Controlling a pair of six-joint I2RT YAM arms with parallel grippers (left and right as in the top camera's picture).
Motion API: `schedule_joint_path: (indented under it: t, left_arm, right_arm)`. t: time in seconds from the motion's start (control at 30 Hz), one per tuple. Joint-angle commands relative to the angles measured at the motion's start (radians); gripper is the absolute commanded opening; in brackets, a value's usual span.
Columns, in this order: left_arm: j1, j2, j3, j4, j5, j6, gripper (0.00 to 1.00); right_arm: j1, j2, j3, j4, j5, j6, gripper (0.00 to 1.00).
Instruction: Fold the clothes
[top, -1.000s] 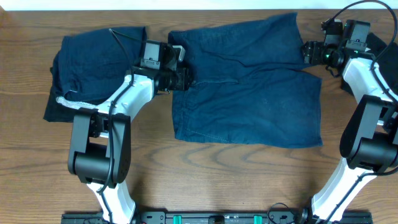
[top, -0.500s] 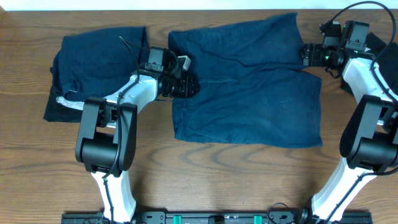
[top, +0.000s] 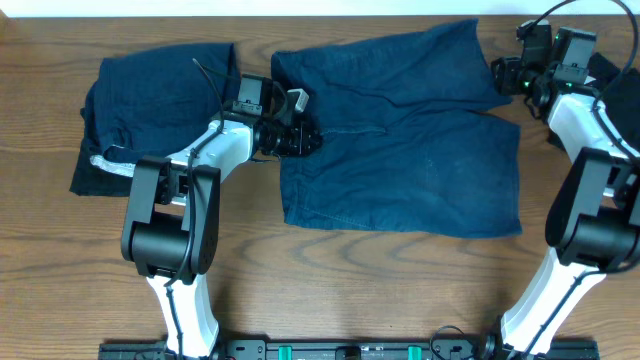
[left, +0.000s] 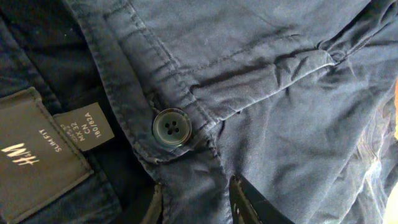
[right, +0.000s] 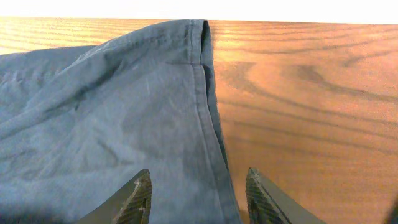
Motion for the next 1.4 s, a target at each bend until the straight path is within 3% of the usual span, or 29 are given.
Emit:
schedule_joint_path:
  t: [0.0, 0.2, 0.3, 0.67, 0.87, 1.37]
  left_arm:
    - [-0.002, -0.004, 0.0, -0.002, 0.02, 0.01, 0.32]
    - [-0.002, -0.004, 0.0, -0.002, 0.02, 0.01, 0.32]
    - [-0.002, -0.004, 0.0, -0.002, 0.02, 0.01, 0.33]
    - [-0.002, -0.004, 0.0, -0.002, 0.02, 0.01, 0.3]
    - [-0.002, -0.027, 0.0, -0.003, 0.02, 0.01, 0.06]
    - [-0.002, -0.101, 0.0, -0.131, -0.217, 0.01, 0.06]
  right_arm:
    - [0.018, 0.069, 0.01, 0.057, -0.067, 0.007, 0.45]
    - [0.023, 0.172, 0.01, 0.235, -0.095, 0.088, 0.26]
    - [0.028, 0.215, 0.01, 0.281, -0.095, 0.088, 0.22]
    - [0.038, 0.301, 0.01, 0.263, -0.087, 0.087, 0.2]
    - [0.037, 0.301, 0.01, 0.245, -0.083, 0.087, 0.19]
    - [0.033, 0.301, 0.01, 0.174, 0.04, 0.079, 0.17]
